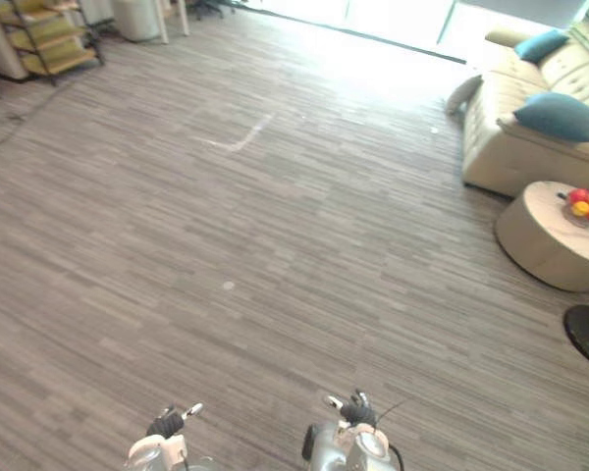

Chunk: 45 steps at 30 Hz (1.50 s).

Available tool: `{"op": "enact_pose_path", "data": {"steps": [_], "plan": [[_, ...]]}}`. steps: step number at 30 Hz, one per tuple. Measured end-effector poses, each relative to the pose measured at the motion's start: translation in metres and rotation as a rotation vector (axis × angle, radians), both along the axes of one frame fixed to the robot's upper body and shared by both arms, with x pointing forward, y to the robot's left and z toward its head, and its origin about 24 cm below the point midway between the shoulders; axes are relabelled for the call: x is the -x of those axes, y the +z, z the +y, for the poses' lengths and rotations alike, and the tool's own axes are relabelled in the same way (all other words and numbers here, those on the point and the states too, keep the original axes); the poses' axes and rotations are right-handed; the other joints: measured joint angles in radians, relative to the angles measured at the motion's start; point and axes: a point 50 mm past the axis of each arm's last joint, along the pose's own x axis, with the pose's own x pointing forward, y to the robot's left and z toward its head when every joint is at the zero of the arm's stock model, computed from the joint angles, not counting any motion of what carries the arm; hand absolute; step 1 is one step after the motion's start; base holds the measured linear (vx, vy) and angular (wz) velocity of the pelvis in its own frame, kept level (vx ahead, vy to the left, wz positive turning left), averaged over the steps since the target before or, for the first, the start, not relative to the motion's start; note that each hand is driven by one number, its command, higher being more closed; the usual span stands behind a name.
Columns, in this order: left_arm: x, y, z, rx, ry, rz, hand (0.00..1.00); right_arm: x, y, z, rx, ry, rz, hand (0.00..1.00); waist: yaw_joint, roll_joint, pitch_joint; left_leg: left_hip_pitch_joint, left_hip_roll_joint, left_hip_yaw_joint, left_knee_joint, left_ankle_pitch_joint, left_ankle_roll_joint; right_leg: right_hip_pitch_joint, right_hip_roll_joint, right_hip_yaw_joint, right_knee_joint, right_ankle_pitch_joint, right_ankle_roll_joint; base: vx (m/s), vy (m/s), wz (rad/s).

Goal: Pick up cushions and gather them together orderly.

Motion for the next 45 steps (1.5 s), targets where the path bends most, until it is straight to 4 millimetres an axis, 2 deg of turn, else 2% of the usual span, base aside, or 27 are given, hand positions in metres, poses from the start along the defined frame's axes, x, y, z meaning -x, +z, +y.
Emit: {"op": "enact_pose_path", "data": {"steps": [1,2,3,5,6,8,10,11,13,15,17,19,20,21,23,25,27,30,32,34,36,37,39,40,42,43,45], "plan": [[0.004,-0.002,0.0,-0.003,-0.008,0.015,0.0,0.001,0.0,-0.004,0.007,-0.009,0.003,0.0,-0.017,-0.001,0.0,0.047,-0.02,-0.009,-0.03,0.0,0.0,0.006,0.006,0.011,-0.195,0.086,0.002,0.55,-0.15,0.16],[0.007,-0.002,0.001,-0.007,-0.01,0.02,0.0,0.003,-0.001,-0.006,0.007,-0.016,0.009,0.0,-0.019,-0.01,0.002,0.07,-0.037,-0.027,-0.039,0.0,0.0,0.015,0.005,0.029,-0.238,0.109,0.004,0.67,-0.207,0.16],[0.007,-0.003,-0.001,-0.007,-0.02,0.023,0.0,0.003,-0.001,-0.009,0.014,-0.019,0.01,0.0,-0.026,-0.003,0.011,0.116,-0.036,-0.062,-0.032,0.0,0.0,0.02,0.016,0.055,-0.171,0.192,-0.053,0.44,-0.156,0.0],[0.016,-0.006,-0.008,0.015,-0.006,0.043,0.0,0.002,0.001,-0.02,0.036,-0.029,0.005,0.0,-0.024,0.047,-0.002,0.096,0.015,-0.102,0.098,0.002,-0.002,0.001,0.035,0.041,-0.045,0.113,-0.103,0.53,-0.231,-0.25],[0.018,-0.007,-0.012,0.029,0.003,0.046,0.0,0.003,0.002,-0.024,0.042,-0.045,0.005,0.0,-0.025,0.076,-0.012,0.023,0.068,-0.148,0.287,0.032,-0.052,0.015,0.07,0.039,-0.024,0.06,-0.114,0.57,-0.254,-0.37],[0.021,-0.007,-0.012,0.047,0.042,0.041,0.0,0.001,0.003,-0.026,0.054,-0.038,0.0,0.0,-0.016,0.117,-0.002,-0.167,0.159,-0.26,0.718,0.217,-0.181,0.099,0.169,0.065,-0.061,0.003,-0.137,0.53,-0.192,-0.6],[0.015,-0.003,-0.005,0.037,0.062,0.008,0.0,0.0,0.001,-0.017,0.036,-0.011,0.01,0.0,-0.003,0.108,0.019,-0.306,0.191,-0.24,0.944,0.113,-0.165,0.231,0.231,0.116,-0.133,-0.031,-0.169,0.64,-0.096,-0.77],[0.015,-0.003,-0.002,0.027,0.061,0.005,0.0,0.0,0.001,-0.014,0.029,-0.007,0.012,0.0,-0.001,0.099,0.023,-0.335,0.184,-0.235,0.949,0.091,-0.158,0.261,0.233,0.124,-0.155,-0.034,-0.171,0.68,-0.054,-0.59],[0.01,0.001,0.005,0.007,0.066,-0.027,0.0,0.007,-0.005,-0.006,0.004,0.003,0.051,0.0,0.006,0.058,0.016,-0.45,0.139,-0.165,0.827,0.022,-0.108,0.384,0.232,0.182,-0.267,-0.02,-0.152,0.51,-0.035,-0.55],[0.007,0.003,0.004,0.009,0.076,-0.052,0.0,0.01,-0.007,-0.005,0.0,0.003,0.066,0.0,0.037,0.058,0.013,-0.52,0.105,-0.137,0.613,0.007,-0.083,0.465,0.23,0.242,-0.34,-0.032,-0.125,0.51,0.053,-0.89],[0.007,0.003,0.0,0.022,0.083,-0.056,0.0,0.013,-0.009,-0.003,-0.006,0.01,0.083,0.0,0.048,0.069,0.006,-0.545,0.052,-0.165,0.283,0.071,-0.098,0.54,0.215,0.293,-0.393,-0.048,-0.1,0.56,0.166,-0.82],[0.009,0.003,0.002,0.021,0.09,-0.055,0.0,0.015,-0.011,0.003,-0.01,0.041,0.099,0.0,0.059,0.05,-0.005,-0.545,0.0,-0.2,0.135,0.28,-0.087,0.627,0.173,0.342,-0.454,-0.076,-0.058,0.67,0.283,-0.57],[0.009,0.003,0.004,0.014,0.087,-0.051,0.0,0.015,-0.011,0.004,-0.011,0.047,0.099,0.0,0.058,0.041,-0.02,-0.541,-0.024,-0.188,0.14,0.279,-0.022,0.636,0.148,0.353,-0.456,-0.085,-0.044,0.75,0.29,-0.43],[0.008,0.003,0.008,0.004,0.083,-0.051,0.0,0.014,-0.01,0.008,-0.022,0.051,0.094,0.0,0.05,0.019,-0.025,-0.54,-0.032,-0.16,0.166,0.253,0.013,0.62,0.122,0.361,-0.436,-0.079,-0.027,0.69,0.268,-0.38],[0.007,0.004,0.01,0.011,0.106,-0.059,0.0,0.014,-0.011,0.015,-0.038,0.049,0.094,0.0,0.065,0.017,-0.021,-0.553,-0.007,-0.129,0.316,0.202,0.058,0.594,0.116,0.39,-0.305,-0.028,0.01,0.66,0.278,-0.44],[0.01,0.002,0.006,0.018,0.095,-0.044,0.0,0.022,-0.013,0.011,-0.027,0.047,0.104,0.0,0.067,0.043,-0.025,-0.472,0.006,-0.135,0.298,0.127,0.037,0.461,0.113,0.357,0.085,0.001,0.073,0.44,0.231,-0.61],[0.012,0.0,0.01,0.01,0.089,-0.013,0.0,0.014,-0.009,0.011,-0.019,0.052,0.068,0.0,0.05,0.021,-0.021,-0.345,-0.044,-0.142,0.246,0.014,0.033,0.306,0.045,0.276,0.392,-0.063,0.037,0.56,0.157,-0.38],[0.015,-0.003,0.005,0.022,0.079,0.018,0.0,0.011,-0.005,0.003,0.004,0.049,0.043,0.0,0.035,0.034,-0.014,-0.179,-0.048,-0.138,0.153,-0.024,0.034,0.182,0.019,0.075,0.306,-0.146,-0.014,0.48,0.056,0.07],[0.012,-0.003,0.003,0.023,0.055,0.02,0.0,0.009,-0.004,-0.004,0.017,0.032,0.03,0.0,0.022,0.035,-0.013,-0.088,-0.048,-0.169,0.065,-0.026,0.032,0.112,0.033,0.018,0.134,-0.13,-0.008,0.54,0.014,0.52],[0.012,-0.004,0.001,0.023,0.042,0.028,0.0,0.009,-0.002,-0.01,0.025,0.003,0.021,0.0,0.007,0.037,-0.011,-0.022,-0.047,-0.203,0.001,-0.033,0.02,0.067,0.041,0.0,-0.1,-0.026,0.008,0.57,-0.07,0.67],[0.018,-0.006,-0.001,0.029,0.042,0.042,0.0,0.008,-0.001,-0.016,0.036,-0.012,0.014,0.0,-0.006,0.045,-0.004,0.061,-0.041,-0.227,-0.031,-0.061,0.007,0.054,0.047,0.04,-0.215,0.126,-0.024,0.79,-0.188,0.62],[0.021,-0.008,-0.008,0.045,0.046,0.051,0.0,0.009,-0.001,-0.019,0.042,-0.012,0.015,0.0,-0.014,0.061,-0.012,0.096,-0.02,-0.258,-0.004,-0.06,0.009,0.062,0.059,0.057,-0.133,0.156,-0.087,0.82,-0.211,0.4],[0.024,-0.009,-0.015,0.063,0.044,0.056,0.0,0.008,0.001,-0.026,0.06,-0.017,0.008,0.0,-0.009,0.093,-0.018,0.061,0.008,-0.274,0.127,-0.05,-0.007,0.049,0.063,0.046,-0.027,0.055,-0.102,0.69,-0.201,0.11],[0.024,-0.009,-0.018,0.076,0.069,0.053,0.0,0.005,0.003,-0.03,0.07,-0.021,0.001,0.0,-0.013,0.119,-0.015,-0.038,0.04,-0.293,0.377,-0.002,-0.084,0.077,0.079,0.037,0.004,-0.01,-0.114,0.68,-0.204,-0.05],[0.023,-0.009,-0.017,0.08,0.091,0.045,0.0,0.002,0.005,-0.032,0.078,-0.019,-0.007,0.0,-0.007,0.144,-0.002,-0.206,0.107,-0.318,0.755,0.106,-0.16,0.161,0.124,0.038,-0.035,-0.048,-0.132,0.67,-0.143,-0.22],[0.02,-0.007,-0.016,0.081,0.1,0.031,0.0,0.002,0.004,-0.03,0.072,-0.015,-0.002,0.0,-0.005,0.156,0.006,-0.258,0.147,-0.295,0.873,0.098,-0.152,0.223,0.148,0.045,-0.07,-0.058,-0.138,0.67,-0.087,-0.28],[0.016,-0.003,-0.005,0.05,0.101,0.003,0.0,0.0,0.002,-0.016,0.042,0.012,0.008,0.0,0.004,0.123,0.026,-0.373,0.18,-0.235,0.953,0.034,-0.113,0.388,0.166,0.056,-0.186,-0.072,-0.133,0.68,-0.082,-0.1]]}}
